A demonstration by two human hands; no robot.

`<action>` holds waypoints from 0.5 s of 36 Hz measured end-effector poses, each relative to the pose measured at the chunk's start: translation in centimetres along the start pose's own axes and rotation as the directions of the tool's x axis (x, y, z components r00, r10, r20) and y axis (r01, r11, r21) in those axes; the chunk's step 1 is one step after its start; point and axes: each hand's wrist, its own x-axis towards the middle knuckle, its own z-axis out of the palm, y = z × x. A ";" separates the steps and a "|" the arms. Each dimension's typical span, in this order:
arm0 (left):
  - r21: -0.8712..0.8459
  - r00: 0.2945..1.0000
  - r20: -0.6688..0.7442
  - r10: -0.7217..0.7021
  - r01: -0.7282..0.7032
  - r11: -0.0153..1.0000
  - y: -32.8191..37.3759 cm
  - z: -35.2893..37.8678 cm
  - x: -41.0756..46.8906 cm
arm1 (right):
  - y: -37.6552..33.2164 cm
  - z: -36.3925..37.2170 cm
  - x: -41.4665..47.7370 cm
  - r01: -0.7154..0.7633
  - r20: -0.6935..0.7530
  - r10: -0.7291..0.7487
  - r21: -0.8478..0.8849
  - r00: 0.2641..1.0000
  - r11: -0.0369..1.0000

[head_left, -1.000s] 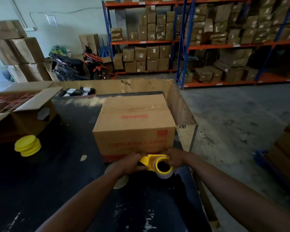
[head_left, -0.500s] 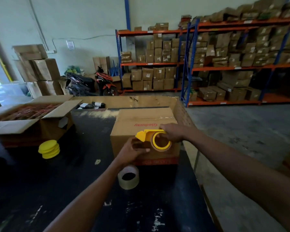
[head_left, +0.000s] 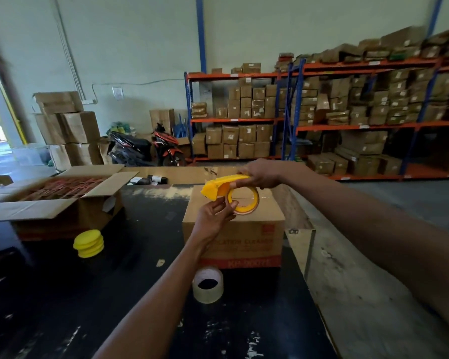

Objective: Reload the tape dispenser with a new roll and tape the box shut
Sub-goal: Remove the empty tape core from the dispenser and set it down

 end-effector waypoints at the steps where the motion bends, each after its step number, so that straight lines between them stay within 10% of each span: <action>1: 0.001 1.000 0.000 0.007 -0.007 1.000 0.1 -0.1 0.0 | -0.2 -0.8 -0.3 0.005 -0.045 -0.007 -0.043 0.999 0.999; 18: 0.049 0.995 -0.052 0.082 -0.079 0.996 1.9 0.8 0.5 | -2.5 -6.4 -1.1 -0.109 0.005 0.110 0.211 0.994 0.971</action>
